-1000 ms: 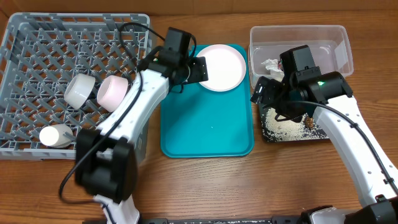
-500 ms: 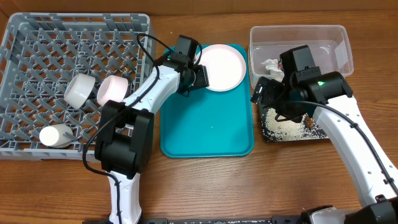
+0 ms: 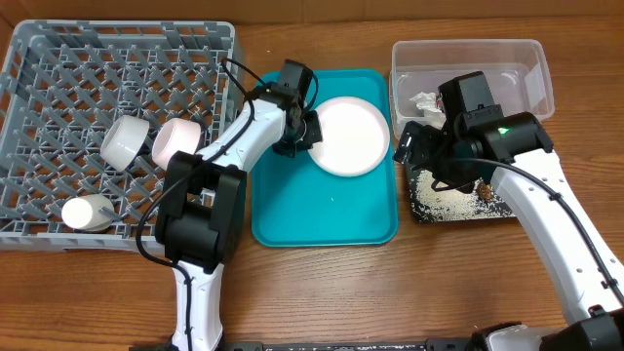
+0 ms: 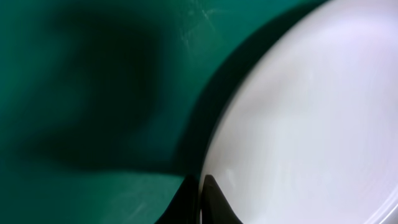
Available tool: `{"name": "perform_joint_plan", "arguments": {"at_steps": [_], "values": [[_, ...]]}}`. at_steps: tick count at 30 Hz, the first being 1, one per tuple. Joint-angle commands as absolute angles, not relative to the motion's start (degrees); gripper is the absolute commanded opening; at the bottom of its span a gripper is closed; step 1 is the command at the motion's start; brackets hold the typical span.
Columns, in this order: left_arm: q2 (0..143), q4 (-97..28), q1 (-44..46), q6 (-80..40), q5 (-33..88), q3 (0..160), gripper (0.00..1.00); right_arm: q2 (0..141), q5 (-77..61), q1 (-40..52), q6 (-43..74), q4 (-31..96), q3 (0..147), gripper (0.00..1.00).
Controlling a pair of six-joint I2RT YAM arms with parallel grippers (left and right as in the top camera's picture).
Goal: Sort waste into correct bins and load items into the dishwasher
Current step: 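Lift the white plate with the left gripper and carry it into the rack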
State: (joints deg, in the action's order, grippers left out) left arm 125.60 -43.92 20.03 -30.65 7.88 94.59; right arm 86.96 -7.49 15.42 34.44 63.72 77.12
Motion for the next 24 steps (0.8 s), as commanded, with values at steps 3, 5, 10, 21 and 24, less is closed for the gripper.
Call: {"name": "perform_joint_plan", "arguments": {"at_steps": [3,5,10,21,24], "values": [[125.89,-52.82,19.07,-24.16,5.17,106.02,0.04,86.15,-7.60,15.46,34.09,63.55,77.21,1.00],[125.12,-58.00,18.79,-24.18,0.97,111.42,0.04,86.15,-7.60,15.46,34.11,63.55,77.21,1.00],[122.52,-69.17,18.33,-22.20,-10.37,123.46,0.04,86.15,-7.60,15.46,34.11,63.75,77.21,1.00],[111.96,-82.85,18.35,-22.31,-40.51,132.03,0.04,86.15,-7.57,15.46,34.11,63.48,77.21,1.00],[110.39,-85.56,18.35,-22.28,-50.92,132.03,0.04,86.15,-7.60,15.46,34.11,63.48,77.21,1.00]]}}
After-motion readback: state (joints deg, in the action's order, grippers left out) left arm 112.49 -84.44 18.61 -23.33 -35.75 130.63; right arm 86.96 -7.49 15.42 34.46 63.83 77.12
